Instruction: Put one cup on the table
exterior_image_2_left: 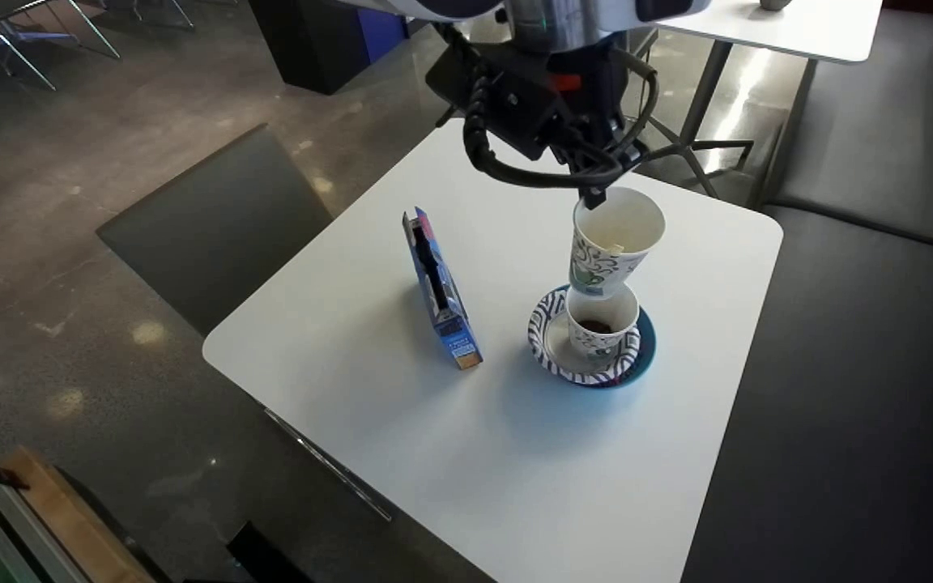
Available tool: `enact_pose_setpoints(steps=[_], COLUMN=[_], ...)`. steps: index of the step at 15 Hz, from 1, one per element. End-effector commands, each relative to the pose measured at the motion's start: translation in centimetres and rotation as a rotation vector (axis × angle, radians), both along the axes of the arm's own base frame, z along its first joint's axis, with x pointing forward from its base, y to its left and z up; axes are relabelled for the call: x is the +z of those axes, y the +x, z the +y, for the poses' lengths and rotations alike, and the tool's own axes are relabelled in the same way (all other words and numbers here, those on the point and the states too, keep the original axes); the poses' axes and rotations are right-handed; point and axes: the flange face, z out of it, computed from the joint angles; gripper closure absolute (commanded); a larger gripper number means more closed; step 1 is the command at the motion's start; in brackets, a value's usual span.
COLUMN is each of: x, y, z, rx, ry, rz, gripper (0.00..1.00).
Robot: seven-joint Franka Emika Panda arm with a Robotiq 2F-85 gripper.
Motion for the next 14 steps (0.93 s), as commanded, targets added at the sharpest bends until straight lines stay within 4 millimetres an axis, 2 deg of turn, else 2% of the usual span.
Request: enact_pose_setpoints(steps=[1,4,7,11,12,14], x=[0.1,-0.6,-2.7,-5.8,-4.1,-5.4], y=[-1.3,-1.3,-0.4,1.2,0.8,1.1], z=[4.3,8.8,13.1,18.4,16.8,18.4], rx=[0.140,0.299,0.443,0.547,0.514,0.546], ry=[0.007,-0.018,-0.038,-0.073,-0.051,-0.055], rz=[-0.061,-0.110,-0.123,-0.109,-0.107,-0.099], gripper=[0.99,0.99,0.99,0.99,0.96,0.96])
